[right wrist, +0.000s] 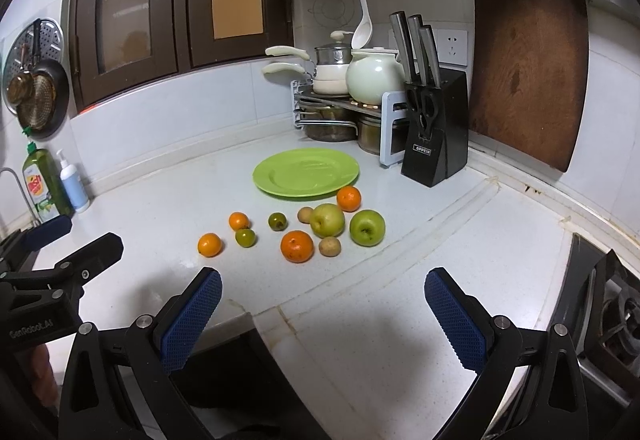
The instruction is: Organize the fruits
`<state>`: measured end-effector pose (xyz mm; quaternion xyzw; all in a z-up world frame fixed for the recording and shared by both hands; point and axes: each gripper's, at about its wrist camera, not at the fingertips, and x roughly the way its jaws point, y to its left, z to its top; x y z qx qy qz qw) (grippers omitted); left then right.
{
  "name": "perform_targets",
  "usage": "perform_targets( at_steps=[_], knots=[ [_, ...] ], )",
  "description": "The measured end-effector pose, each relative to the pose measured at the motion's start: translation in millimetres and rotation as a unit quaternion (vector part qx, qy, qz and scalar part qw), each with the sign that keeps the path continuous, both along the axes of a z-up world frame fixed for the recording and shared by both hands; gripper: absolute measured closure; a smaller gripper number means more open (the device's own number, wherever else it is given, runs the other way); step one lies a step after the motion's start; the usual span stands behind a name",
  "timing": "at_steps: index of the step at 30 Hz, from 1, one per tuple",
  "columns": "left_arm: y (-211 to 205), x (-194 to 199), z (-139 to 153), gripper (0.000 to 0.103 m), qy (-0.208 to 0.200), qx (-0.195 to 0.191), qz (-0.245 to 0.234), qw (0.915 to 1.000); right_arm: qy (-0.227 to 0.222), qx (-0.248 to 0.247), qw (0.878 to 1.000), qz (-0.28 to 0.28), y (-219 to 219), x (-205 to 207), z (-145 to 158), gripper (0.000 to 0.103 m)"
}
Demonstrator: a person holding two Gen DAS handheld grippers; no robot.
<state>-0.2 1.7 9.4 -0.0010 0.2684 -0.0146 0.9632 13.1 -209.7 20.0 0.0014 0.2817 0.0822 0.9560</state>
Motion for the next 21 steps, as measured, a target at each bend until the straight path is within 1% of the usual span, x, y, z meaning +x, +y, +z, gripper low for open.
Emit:
perform_targets(
  at_steps=[7, 13, 21],
  knots=[
    [0, 4, -1, 0.000, 0.003, 0.000, 0.000, 1.0000, 0.004, 0.001, 1.000, 0.003, 3, 5, -4, 0.001],
    [5, 16, -6, 0.000, 0.012, 0.006, 0.003, 0.9999, 0.012, 0.001, 1.000, 0.008, 8, 16, -7, 0.001],
    [18, 37, -18, 0.000, 0.017, 0.008, 0.000, 0.9998, 0.017, -0.017, 0.999, 0.024, 24, 36, -16, 0.001]
  ],
)
